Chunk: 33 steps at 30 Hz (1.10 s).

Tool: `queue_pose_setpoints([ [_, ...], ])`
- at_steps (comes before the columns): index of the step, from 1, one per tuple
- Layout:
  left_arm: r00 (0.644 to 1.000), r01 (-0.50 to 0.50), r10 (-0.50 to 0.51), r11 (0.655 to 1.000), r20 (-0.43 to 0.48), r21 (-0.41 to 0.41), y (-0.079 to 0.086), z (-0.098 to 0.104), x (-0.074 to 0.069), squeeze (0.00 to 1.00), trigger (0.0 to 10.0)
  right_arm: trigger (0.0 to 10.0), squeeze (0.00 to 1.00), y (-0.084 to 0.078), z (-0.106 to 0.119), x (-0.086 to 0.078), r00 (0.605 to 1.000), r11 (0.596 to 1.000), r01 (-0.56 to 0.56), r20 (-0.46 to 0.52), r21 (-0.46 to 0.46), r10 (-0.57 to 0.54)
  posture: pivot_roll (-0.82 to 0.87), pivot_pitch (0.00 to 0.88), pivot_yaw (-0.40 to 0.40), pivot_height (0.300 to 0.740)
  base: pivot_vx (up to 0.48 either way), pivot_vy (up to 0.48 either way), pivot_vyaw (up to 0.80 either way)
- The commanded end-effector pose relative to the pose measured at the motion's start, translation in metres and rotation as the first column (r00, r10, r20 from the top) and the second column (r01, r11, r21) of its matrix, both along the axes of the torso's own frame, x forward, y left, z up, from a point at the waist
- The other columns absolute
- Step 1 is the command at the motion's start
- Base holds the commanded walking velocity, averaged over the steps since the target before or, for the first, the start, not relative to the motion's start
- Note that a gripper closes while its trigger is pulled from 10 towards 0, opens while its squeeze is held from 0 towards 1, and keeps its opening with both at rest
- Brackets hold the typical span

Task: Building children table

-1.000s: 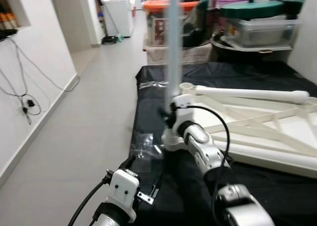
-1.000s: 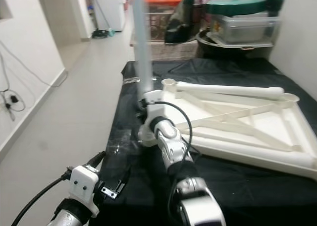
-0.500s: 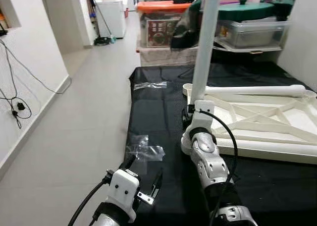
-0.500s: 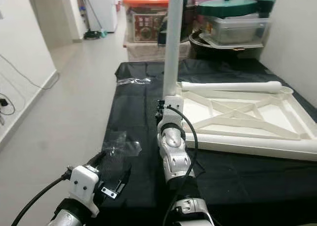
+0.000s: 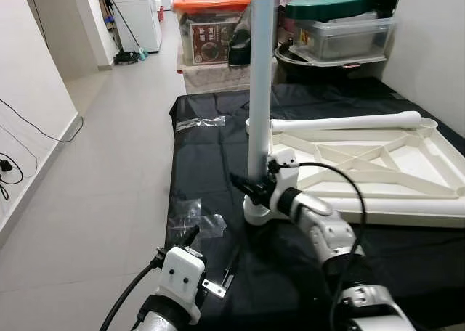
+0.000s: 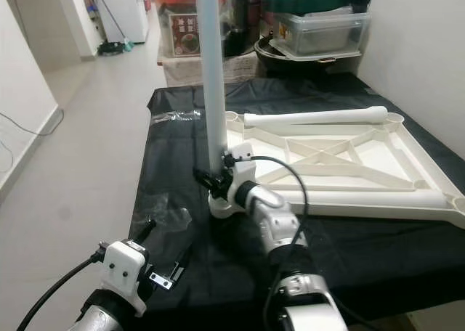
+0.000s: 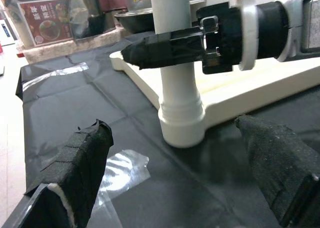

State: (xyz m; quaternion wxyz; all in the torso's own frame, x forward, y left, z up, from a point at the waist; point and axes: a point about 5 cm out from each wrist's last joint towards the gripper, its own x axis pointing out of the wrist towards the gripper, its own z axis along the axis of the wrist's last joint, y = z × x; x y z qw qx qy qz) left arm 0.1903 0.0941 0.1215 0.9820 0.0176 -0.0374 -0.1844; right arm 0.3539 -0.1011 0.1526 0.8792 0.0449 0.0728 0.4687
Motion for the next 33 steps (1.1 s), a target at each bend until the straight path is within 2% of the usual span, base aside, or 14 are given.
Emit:
queue_pose_setpoints([
  [1,1.000,-0.002,0.002,1.000,-0.017,0.005,0.002,-0.004,0.001,0.00,10.0,10.0,0.00,0.020,0.000,-0.007,0.968,0.968,-0.247,-0.040,0.028,0.249,-0.03,0.000,0.039,0.740,0.000,0.000,0.00],
  [4,1.000,0.001,-0.001,1.000,-0.018,0.006,0.002,-0.005,0.001,0.00,10.0,10.0,0.00,0.024,-0.002,-0.008,0.920,0.921,-0.389,-0.061,-0.017,0.387,-0.03,0.000,0.042,0.740,0.000,0.000,0.00],
  [11,1.000,-0.011,0.011,1.000,-0.015,0.009,0.002,-0.005,0.000,0.00,10.0,10.0,0.00,0.033,0.005,-0.002,0.895,0.898,-0.440,-0.079,0.011,0.439,-0.01,0.000,0.028,0.740,0.000,0.000,0.00],
  [12,1.000,-0.014,0.014,1.000,-0.016,0.009,0.003,-0.005,0.000,0.00,10.0,0.0,0.00,0.035,0.006,-0.001,0.895,0.898,-0.440,-0.081,-0.002,0.439,0.00,0.000,0.026,0.740,0.000,0.000,0.00],
  [20,1.000,-0.011,0.011,1.000,-0.018,0.011,0.003,-0.005,0.000,0.00,10.0,0.0,0.00,0.029,0.003,-0.005,0.871,0.873,-0.488,-0.050,0.027,0.489,0.00,0.000,0.032,0.740,0.000,0.000,0.00],
  [22,1.000,-0.013,0.013,1.000,-0.018,0.010,0.003,-0.005,0.000,0.00,10.0,0.0,0.00,0.032,0.002,0.001,0.939,0.939,-0.343,-0.009,0.019,0.343,0.01,0.000,0.025,0.740,0.000,0.000,0.00],
  [24,1.000,-0.014,0.014,1.000,-0.018,0.009,0.003,-0.005,0.000,0.00,10.0,0.0,0.00,0.032,0.002,0.003,0.954,0.954,-0.300,0.002,0.020,0.300,0.01,0.000,0.025,0.740,0.000,0.000,0.00],
  [25,1.000,-0.014,0.014,1.000,-0.018,0.010,0.003,-0.005,0.000,0.00,10.0,0.0,0.00,0.030,0.001,0.012,0.994,0.994,-0.102,0.026,-0.030,0.103,0.01,0.000,0.025,0.740,0.000,0.000,0.00],
  [26,1.000,-0.014,0.014,1.000,-0.018,0.010,0.003,-0.005,0.000,0.00,10.0,0.0,0.00,0.030,0.001,0.012,0.994,0.994,-0.102,0.026,-0.030,0.103,0.01,0.000,0.025,0.740,0.000,0.000,0.00],
  [27,1.000,-0.015,0.015,1.000,-0.019,0.009,0.003,-0.005,0.000,0.00,10.0,0.0,0.00,0.022,0.000,0.022,0.988,0.986,0.146,0.068,-0.078,-0.141,0.00,0.000,0.024,0.740,0.000,0.000,0.00],
  [28,1.000,-0.012,0.012,1.000,-0.021,0.009,0.003,-0.005,-0.001,0.00,10.0,0.0,0.00,-0.009,-0.003,0.033,0.780,0.774,0.626,0.101,-0.100,-0.618,-0.01,0.000,0.030,0.740,0.000,0.000,0.00],
  [29,1.000,-0.012,0.012,1.000,-0.021,0.009,0.003,-0.005,-0.001,0.00,10.0,0.0,0.00,-0.009,-0.003,0.033,0.780,0.774,0.626,0.101,-0.100,-0.618,-0.01,0.000,0.030,0.740,0.000,0.000,0.00],
  [30,1.000,-0.011,0.011,1.000,-0.022,0.008,0.003,-0.006,-0.001,0.00,10.0,0.0,0.00,-0.019,-0.004,0.032,0.700,0.692,0.714,0.107,-0.105,-0.706,-0.01,0.000,0.030,0.740,0.000,0.000,0.00],
  [33,1.000,-0.006,0.006,1.000,-0.022,0.010,0.003,-0.006,0.000,0.00,10.0,0.0,0.00,-0.032,-0.001,0.019,0.518,0.511,0.856,0.142,-0.083,-0.844,0.00,0.000,0.027,0.740,0.000,0.000,0.00],
])
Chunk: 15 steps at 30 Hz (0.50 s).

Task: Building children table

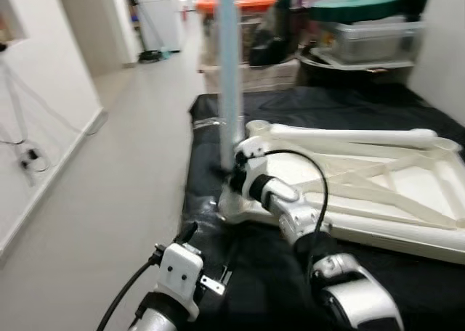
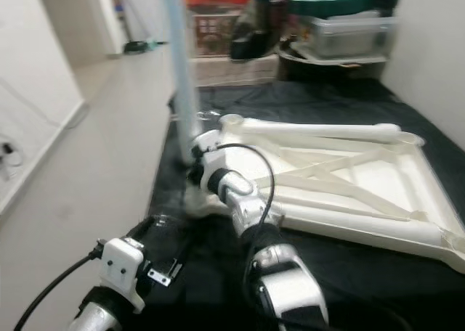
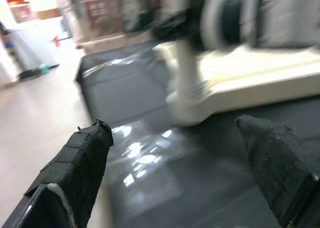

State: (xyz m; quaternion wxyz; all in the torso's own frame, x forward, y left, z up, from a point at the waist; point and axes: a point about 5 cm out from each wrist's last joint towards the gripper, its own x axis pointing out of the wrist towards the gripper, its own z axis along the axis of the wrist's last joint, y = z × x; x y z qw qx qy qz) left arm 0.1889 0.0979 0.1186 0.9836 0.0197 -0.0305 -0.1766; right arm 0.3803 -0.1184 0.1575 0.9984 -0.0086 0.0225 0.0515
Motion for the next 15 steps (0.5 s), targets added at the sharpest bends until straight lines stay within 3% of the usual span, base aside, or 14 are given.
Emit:
queue_pose_setpoints([
  [1,1.000,0.010,-0.010,1.000,-0.009,0.004,-0.001,-0.003,0.001,0.00,10.0,0.0,0.00,-0.015,-0.006,-0.007,0.987,0.988,0.156,-0.029,-0.005,-0.156,0.00,0.000,0.027,0.740,0.000,0.000,0.00],
  [3,1.000,0.011,-0.011,1.000,-0.009,0.007,-0.001,-0.003,0.001,0.00,10.0,0.0,0.00,-0.015,-0.007,-0.028,0.952,0.952,0.305,-0.043,0.029,-0.304,0.00,0.000,0.028,0.740,0.000,0.000,0.00],
  [10,1.000,0.012,-0.011,1.000,-0.007,0.009,-0.002,-0.004,0.002,0.00,10.0,0.0,0.00,0.003,-0.011,-0.030,0.947,0.946,0.319,-0.063,0.053,-0.315,0.00,0.000,0.020,0.740,0.000,0.000,0.00],
  [11,1.000,0.012,-0.012,1.000,-0.005,0.010,-0.002,-0.004,0.002,0.00,10.0,10.0,0.00,0.011,-0.009,-0.027,0.961,0.958,0.276,-0.043,0.074,-0.274,-0.01,0.000,0.014,0.740,0.000,0.000,0.00],
  [12,1.000,0.012,-0.012,1.000,-0.005,0.010,-0.002,-0.004,0.002,0.00,10.0,10.0,0.00,0.011,-0.009,-0.027,0.961,0.958,0.276,-0.043,0.074,-0.274,-0.01,0.000,0.014,0.740,0.000,0.000,0.00],
  [13,1.000,0.009,-0.009,1.000,-0.005,0.009,-0.003,-0.004,0.002,0.00,10.0,10.0,0.06,0.022,-0.005,-0.024,0.982,0.974,0.187,-0.014,0.125,-0.186,-0.02,0.000,0.008,0.740,0.000,0.000,0.00],
  [14,1.000,0.008,-0.008,1.000,-0.004,0.008,-0.003,-0.004,0.002,0.00,10.0,10.0,1.00,0.022,-0.002,-0.023,0.987,0.979,0.154,0.014,0.132,-0.157,-0.02,0.000,0.008,0.740,0.000,0.000,0.00],
  [15,1.000,0.008,-0.008,1.000,-0.004,0.008,-0.003,-0.004,0.002,0.00,10.0,10.0,1.00,0.022,-0.002,-0.023,0.987,0.979,0.154,0.014,0.132,-0.157,-0.02,0.000,0.008,0.740,0.000,0.000,0.00],
])
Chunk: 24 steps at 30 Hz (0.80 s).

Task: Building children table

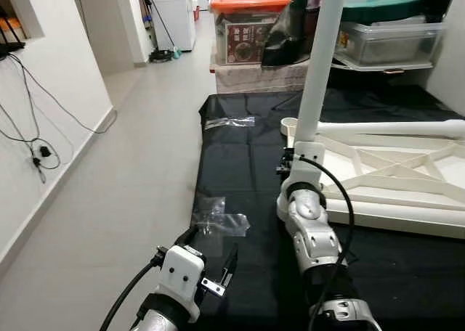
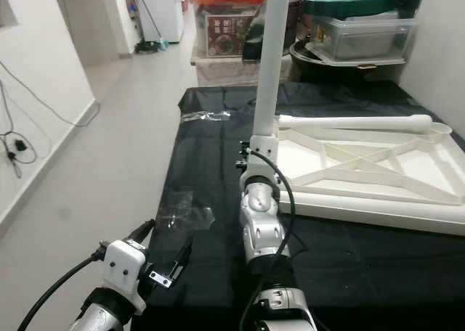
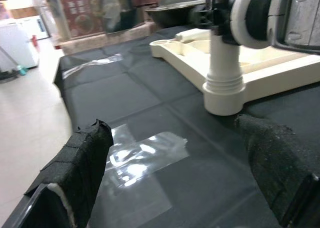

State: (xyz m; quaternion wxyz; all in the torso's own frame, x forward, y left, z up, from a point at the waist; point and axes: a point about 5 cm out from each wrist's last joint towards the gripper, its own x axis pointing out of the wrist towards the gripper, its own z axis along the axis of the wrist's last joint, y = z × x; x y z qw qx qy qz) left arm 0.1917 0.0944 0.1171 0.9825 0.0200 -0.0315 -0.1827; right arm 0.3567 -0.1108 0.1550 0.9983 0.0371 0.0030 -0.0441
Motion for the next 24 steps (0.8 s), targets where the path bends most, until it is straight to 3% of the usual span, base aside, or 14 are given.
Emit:
queue_pose_setpoints([
  [1,1.000,-0.005,0.005,1.000,-0.007,0.006,0.001,-0.003,-0.001,0.00,10.0,10.0,1.00,0.015,0.002,0.002,0.997,0.996,-0.075,0.018,0.044,0.075,-0.03,0.000,0.011,0.740,0.000,0.000,0.00],
  [3,1.000,-0.005,0.005,1.000,-0.008,0.005,0.001,-0.003,-0.001,0.00,10.0,10.0,1.00,0.016,0.005,0.003,0.991,0.990,-0.131,0.042,0.048,0.129,-0.03,0.000,0.018,0.740,0.000,0.000,0.00],
  [4,1.000,-0.002,0.002,1.000,-0.010,0.005,0.001,-0.003,-0.001,0.00,10.0,10.0,0.00,0.020,0.005,0.004,0.964,0.961,-0.263,0.053,0.088,0.260,-0.03,0.000,0.018,0.740,0.000,0.000,0.00],
  [6,1.000,-0.001,0.001,1.000,-0.012,0.005,0.000,-0.004,-0.001,0.00,10.0,10.0,0.00,0.022,0.006,0.005,0.936,0.928,-0.353,0.063,0.118,0.347,-0.03,0.000,0.018,0.740,0.000,0.000,0.00],
  [8,1.000,0.004,-0.003,1.000,-0.014,0.005,0.001,-0.004,-0.001,0.00,10.0,10.0,0.00,0.026,0.003,0.002,0.790,0.779,-0.612,0.054,0.135,0.611,-0.04,0.000,0.027,0.740,0.000,0.000,0.00],
  [10,1.000,0.005,-0.005,1.000,-0.015,0.006,0.001,-0.005,-0.001,0.00,10.0,10.0,0.00,0.023,0.003,0.000,0.706,0.694,-0.705,0.057,0.148,0.706,-0.03,0.000,0.027,0.740,0.000,0.000,0.00],
  [11,1.000,0.005,-0.005,1.000,-0.015,0.006,0.001,-0.005,-0.001,0.00,10.0,10.0,0.00,0.023,0.003,0.000,0.706,0.694,-0.705,0.057,0.148,0.706,-0.03,0.000,0.027,0.740,0.000,0.000,0.00],
  [14,1.000,0.007,-0.007,1.000,-0.014,0.013,0.002,-0.005,0.001,0.00,10.0,10.0,0.00,0.016,-0.003,-0.002,0.482,0.481,-0.871,-0.018,0.101,0.876,0.00,0.000,0.025,0.740,0.000,0.000,0.00],
  [17,1.000,0.004,-0.004,1.000,-0.011,0.017,0.003,-0.005,0.001,0.00,10.0,10.0,0.00,0.016,-0.005,-0.003,0.404,0.407,-0.908,-0.054,0.095,0.913,0.01,0.000,0.018,0.740,0.000,0.000,0.00],
  [18,1.000,-0.002,0.002,1.000,-0.004,0.022,0.003,-0.004,0.002,0.00,10.0,10.0,0.00,0.014,-0.006,-0.003,0.285,0.293,-0.949,-0.086,0.114,0.955,0.04,0.000,0.008,0.740,0.000,0.000,0.00],
  [20,1.000,-0.002,0.002,1.000,-0.004,0.022,0.003,-0.004,0.002,0.00,10.0,10.0,0.00,0.014,-0.006,-0.003,0.285,0.293,-0.949,-0.086,0.114,0.955,0.04,0.000,0.008,0.740,0.000,0.000,0.00],
  [21,1.000,-0.009,0.009,1.000,0.001,0.023,0.004,-0.003,0.002,0.00,10.0,10.0,0.00,0.015,-0.004,-0.005,0.156,0.169,-0.977,-0.098,0.134,0.983,0.04,0.000,0.008,0.740,0.000,0.000,0.00],
  [22,1.000,-0.009,0.009,1.000,0.001,0.023,0.004,-0.003,0.002,0.00,10.0,10.0,0.00,0.015,-0.004,-0.005,0.156,0.169,-0.977,-0.098,0.134,0.983,0.04,0.000,0.008,0.740,0.000,0.000,0.00],
  [24,1.000,-0.011,0.011,1.000,0.001,0.023,0.004,-0.003,0.001,0.00,10.0,10.0,0.00,0.020,-0.001,-0.006,0.071,0.086,-0.986,-0.108,0.145,0.992,0.03,0.000,0.003,0.740,0.000,0.000,0.00],
])
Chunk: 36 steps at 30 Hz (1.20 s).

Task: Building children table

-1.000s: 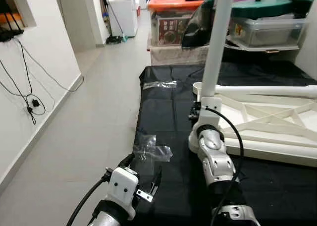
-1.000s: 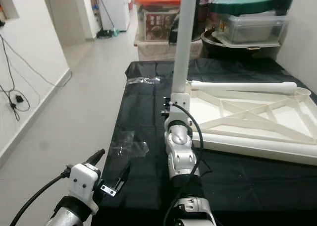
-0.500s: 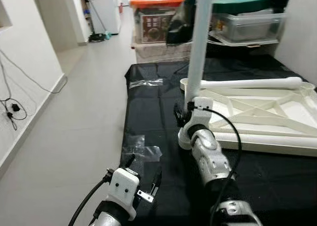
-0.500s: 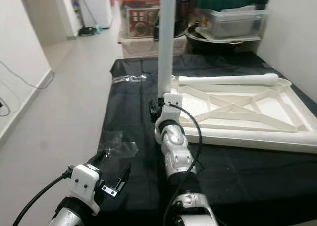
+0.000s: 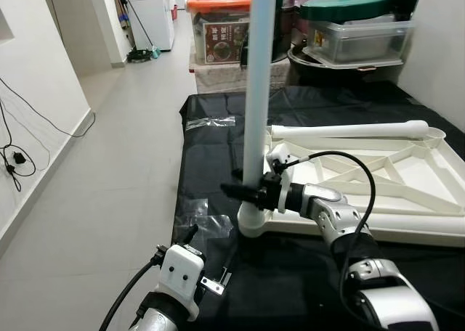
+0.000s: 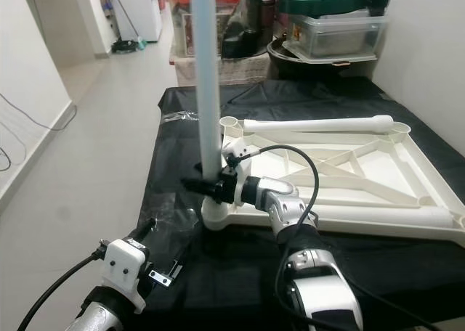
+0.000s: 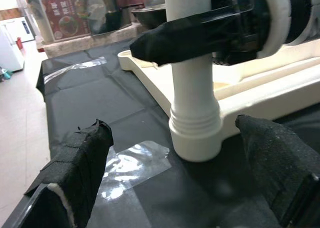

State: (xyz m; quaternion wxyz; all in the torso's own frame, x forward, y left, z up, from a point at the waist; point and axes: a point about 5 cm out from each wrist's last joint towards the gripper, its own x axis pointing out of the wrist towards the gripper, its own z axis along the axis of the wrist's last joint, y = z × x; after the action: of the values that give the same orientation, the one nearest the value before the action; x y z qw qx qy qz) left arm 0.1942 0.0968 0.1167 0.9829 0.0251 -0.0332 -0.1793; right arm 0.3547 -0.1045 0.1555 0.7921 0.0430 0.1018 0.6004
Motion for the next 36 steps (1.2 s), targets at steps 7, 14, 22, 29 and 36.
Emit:
queue_pose_setpoints([
  [7,1.000,-0.001,0.002,1.000,-0.007,0.013,0.001,-0.003,-0.001,0.00,10.0,0.0,0.00,0.021,0.000,-0.006,0.985,0.986,-0.167,-0.036,0.005,0.167,0.03,0.000,0.003,0.740,0.000,0.000,0.00],
  [14,1.000,-0.003,0.003,1.000,-0.009,0.011,0.001,-0.004,-0.001,0.00,10.0,0.0,0.00,0.034,-0.008,-0.003,0.999,1.000,-0.017,0.028,-0.009,0.017,0.03,0.000,0.003,0.740,0.000,0.000,0.00],
  [22,1.000,0.001,0.000,1.000,-0.013,0.011,0.002,-0.004,-0.001,0.00,10.0,0.0,0.00,-0.012,-0.010,0.031,0.521,0.514,0.854,0.168,-0.083,-0.837,0.02,0.000,0.012,0.740,0.000,0.000,0.00],
  [29,1.000,0.004,-0.004,1.000,-0.014,0.012,0.001,-0.004,-0.001,0.00,10.0,0.0,0.00,-0.039,-0.006,0.014,0.104,0.101,0.995,0.167,-0.023,-0.980,0.02,0.000,0.010,0.740,0.000,0.000,0.00],
  [36,1.000,0.001,-0.001,1.000,-0.011,0.013,0.001,-0.004,-0.001,0.00,10.0,0.0,0.00,-0.019,-0.017,0.003,0.053,0.044,0.997,0.123,-0.070,-0.991,0.02,0.000,0.006,0.740,0.000,0.000,0.00],
])
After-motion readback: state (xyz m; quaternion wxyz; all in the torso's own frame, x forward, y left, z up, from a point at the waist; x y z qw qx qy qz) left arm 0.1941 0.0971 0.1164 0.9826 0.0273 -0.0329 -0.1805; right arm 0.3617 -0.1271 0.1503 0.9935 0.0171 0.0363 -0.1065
